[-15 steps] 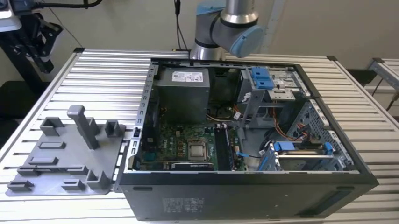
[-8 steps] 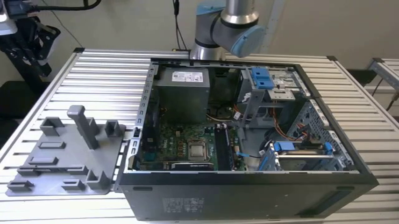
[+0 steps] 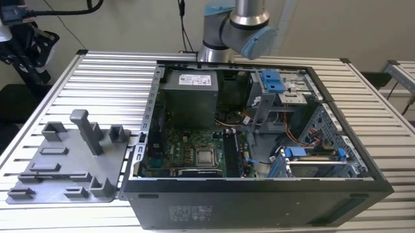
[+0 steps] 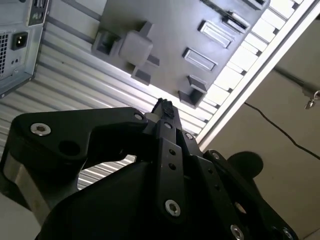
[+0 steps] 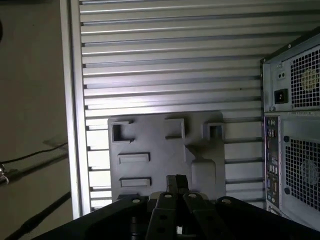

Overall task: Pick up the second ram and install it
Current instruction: 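Reach for the second ram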

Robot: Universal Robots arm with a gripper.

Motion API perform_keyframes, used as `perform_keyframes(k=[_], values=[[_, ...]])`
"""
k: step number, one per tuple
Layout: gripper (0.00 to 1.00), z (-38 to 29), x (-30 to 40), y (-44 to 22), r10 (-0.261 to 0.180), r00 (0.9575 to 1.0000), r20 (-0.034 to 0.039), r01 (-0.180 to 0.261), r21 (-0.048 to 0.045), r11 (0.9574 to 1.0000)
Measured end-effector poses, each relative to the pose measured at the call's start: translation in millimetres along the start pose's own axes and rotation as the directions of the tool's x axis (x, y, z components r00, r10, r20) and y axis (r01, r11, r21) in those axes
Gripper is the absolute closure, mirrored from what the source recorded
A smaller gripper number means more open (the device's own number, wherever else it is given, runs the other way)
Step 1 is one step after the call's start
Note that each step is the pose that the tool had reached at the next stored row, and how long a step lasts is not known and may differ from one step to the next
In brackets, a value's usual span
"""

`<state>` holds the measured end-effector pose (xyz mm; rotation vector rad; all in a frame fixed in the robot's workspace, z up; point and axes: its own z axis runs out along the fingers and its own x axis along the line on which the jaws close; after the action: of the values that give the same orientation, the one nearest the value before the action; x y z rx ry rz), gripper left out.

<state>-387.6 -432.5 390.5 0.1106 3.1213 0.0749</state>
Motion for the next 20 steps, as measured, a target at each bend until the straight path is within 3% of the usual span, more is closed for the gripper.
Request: perform_keyframes(k=[20], values=[[0.89, -0.1, -2.6, -36.4, 0.000, 1.0000, 0.0000, 0.000, 0.0000, 1.0000]])
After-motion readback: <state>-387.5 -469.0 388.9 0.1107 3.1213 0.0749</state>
